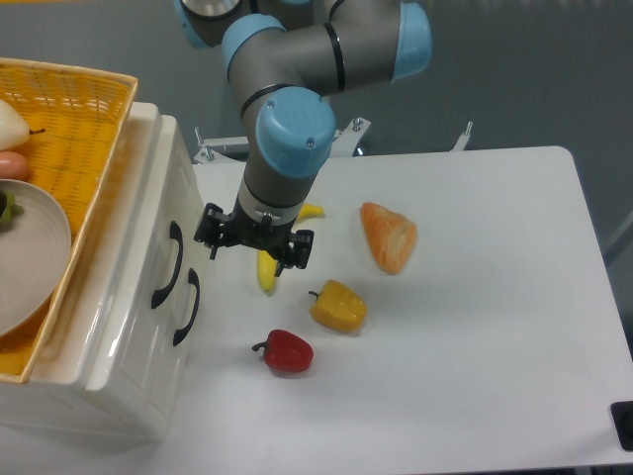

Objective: Slide open the top white drawer

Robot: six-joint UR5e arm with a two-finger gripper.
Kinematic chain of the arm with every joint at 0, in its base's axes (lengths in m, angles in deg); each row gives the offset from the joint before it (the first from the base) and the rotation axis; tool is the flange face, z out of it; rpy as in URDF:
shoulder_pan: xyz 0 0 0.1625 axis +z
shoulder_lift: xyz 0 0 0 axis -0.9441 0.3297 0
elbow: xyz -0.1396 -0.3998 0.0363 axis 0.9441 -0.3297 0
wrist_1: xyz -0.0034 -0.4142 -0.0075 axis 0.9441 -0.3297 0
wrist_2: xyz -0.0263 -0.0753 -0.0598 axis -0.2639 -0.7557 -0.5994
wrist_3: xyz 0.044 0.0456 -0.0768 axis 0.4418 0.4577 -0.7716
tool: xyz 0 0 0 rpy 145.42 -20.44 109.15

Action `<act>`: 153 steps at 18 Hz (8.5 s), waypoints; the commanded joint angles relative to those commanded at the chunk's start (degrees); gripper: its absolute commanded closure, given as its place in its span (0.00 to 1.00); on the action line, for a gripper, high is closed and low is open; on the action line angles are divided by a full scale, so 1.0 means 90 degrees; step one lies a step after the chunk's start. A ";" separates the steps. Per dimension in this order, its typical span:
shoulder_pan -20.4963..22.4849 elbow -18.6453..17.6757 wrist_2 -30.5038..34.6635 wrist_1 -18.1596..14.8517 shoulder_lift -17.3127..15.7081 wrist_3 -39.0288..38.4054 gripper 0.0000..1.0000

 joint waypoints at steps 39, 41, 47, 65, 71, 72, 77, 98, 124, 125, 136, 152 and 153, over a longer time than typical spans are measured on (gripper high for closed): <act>-0.0332 -0.0068 -0.0400 0.0010 0.0283 -0.0547 0.00; -0.0332 -0.0068 -0.0400 0.0010 0.0274 -0.0547 0.00; -0.0410 -0.0068 -0.0323 0.0253 0.0264 -0.0537 0.00; -0.0498 -0.0068 0.0204 0.0283 0.0205 -0.0401 0.00; -0.0498 -0.0068 0.0224 0.0283 0.0205 -0.0401 0.00; -0.0498 -0.0068 0.0225 0.0283 0.0205 -0.0401 0.00; -0.0498 -0.0068 0.0244 0.0283 0.0186 -0.0342 0.00; -0.0430 -0.0059 0.0361 0.0283 0.0186 -0.0196 0.00; 0.0039 -0.0059 0.0361 0.0274 0.0205 0.0156 0.00; 0.0049 -0.0059 0.0371 0.0283 0.0205 0.0175 0.00; 0.0244 -0.0049 0.0371 0.0273 0.0215 0.0351 0.00; 0.0527 -0.0020 0.0361 0.0254 0.0274 0.0595 0.00; 0.0556 -0.0020 0.0361 0.0244 0.0274 0.0595 0.00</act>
